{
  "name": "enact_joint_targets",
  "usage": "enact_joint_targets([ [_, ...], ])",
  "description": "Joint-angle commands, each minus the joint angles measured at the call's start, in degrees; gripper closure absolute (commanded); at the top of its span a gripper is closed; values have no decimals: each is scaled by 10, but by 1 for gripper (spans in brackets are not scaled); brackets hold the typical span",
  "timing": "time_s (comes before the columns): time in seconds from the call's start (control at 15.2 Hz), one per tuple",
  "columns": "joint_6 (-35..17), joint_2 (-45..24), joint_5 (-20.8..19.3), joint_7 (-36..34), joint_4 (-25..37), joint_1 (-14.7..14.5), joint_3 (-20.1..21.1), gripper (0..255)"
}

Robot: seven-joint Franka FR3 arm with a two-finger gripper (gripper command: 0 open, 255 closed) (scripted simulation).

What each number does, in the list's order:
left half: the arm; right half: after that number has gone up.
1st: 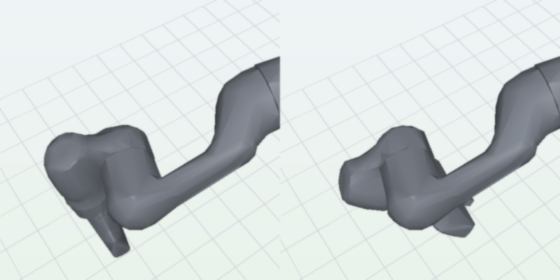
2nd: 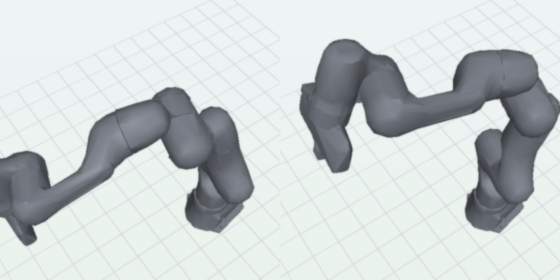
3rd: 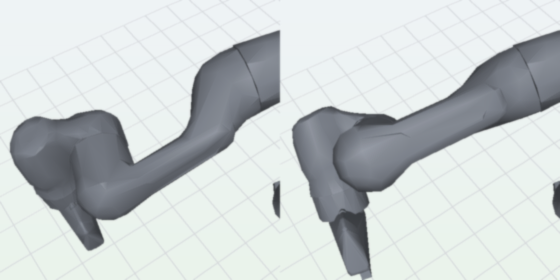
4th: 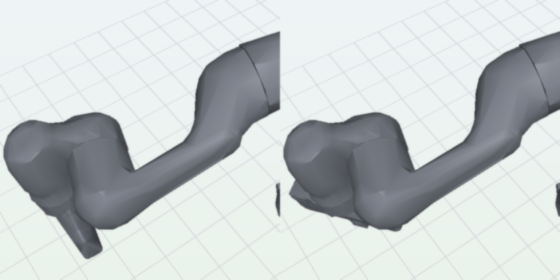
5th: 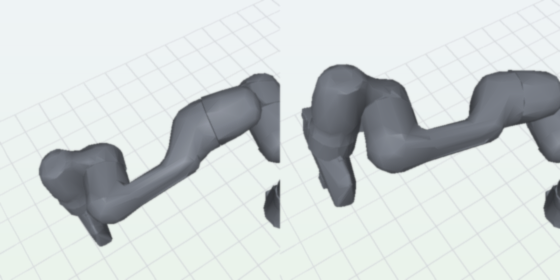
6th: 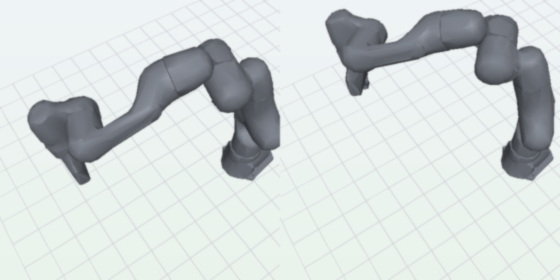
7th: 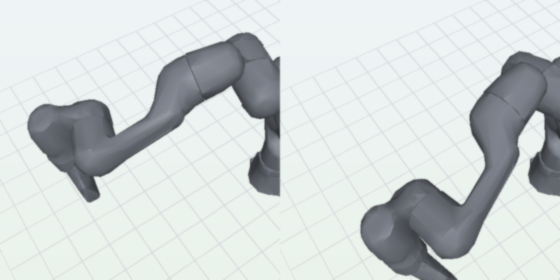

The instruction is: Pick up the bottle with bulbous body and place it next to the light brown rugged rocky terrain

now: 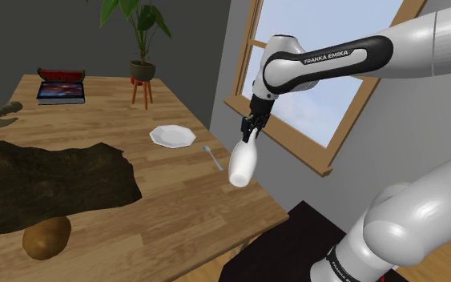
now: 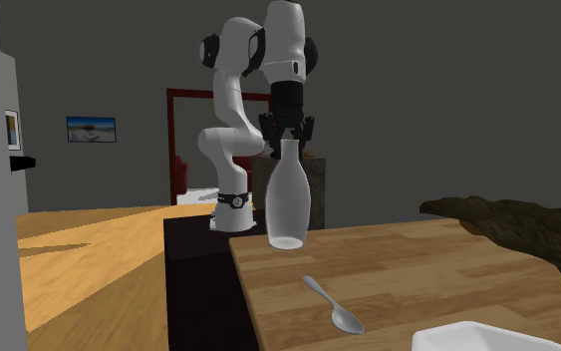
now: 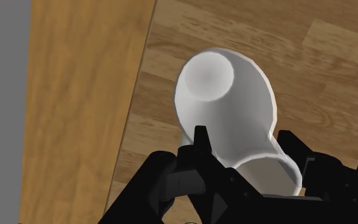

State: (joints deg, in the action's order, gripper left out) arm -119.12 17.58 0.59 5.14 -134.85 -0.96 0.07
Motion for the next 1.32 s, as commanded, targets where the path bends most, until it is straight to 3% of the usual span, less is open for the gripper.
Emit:
enact_joint_targets([
  [0.0,16,6,0,0,11,0,0,255],
  [1.25,165,25,-1,-1,140,0,0,255],
])
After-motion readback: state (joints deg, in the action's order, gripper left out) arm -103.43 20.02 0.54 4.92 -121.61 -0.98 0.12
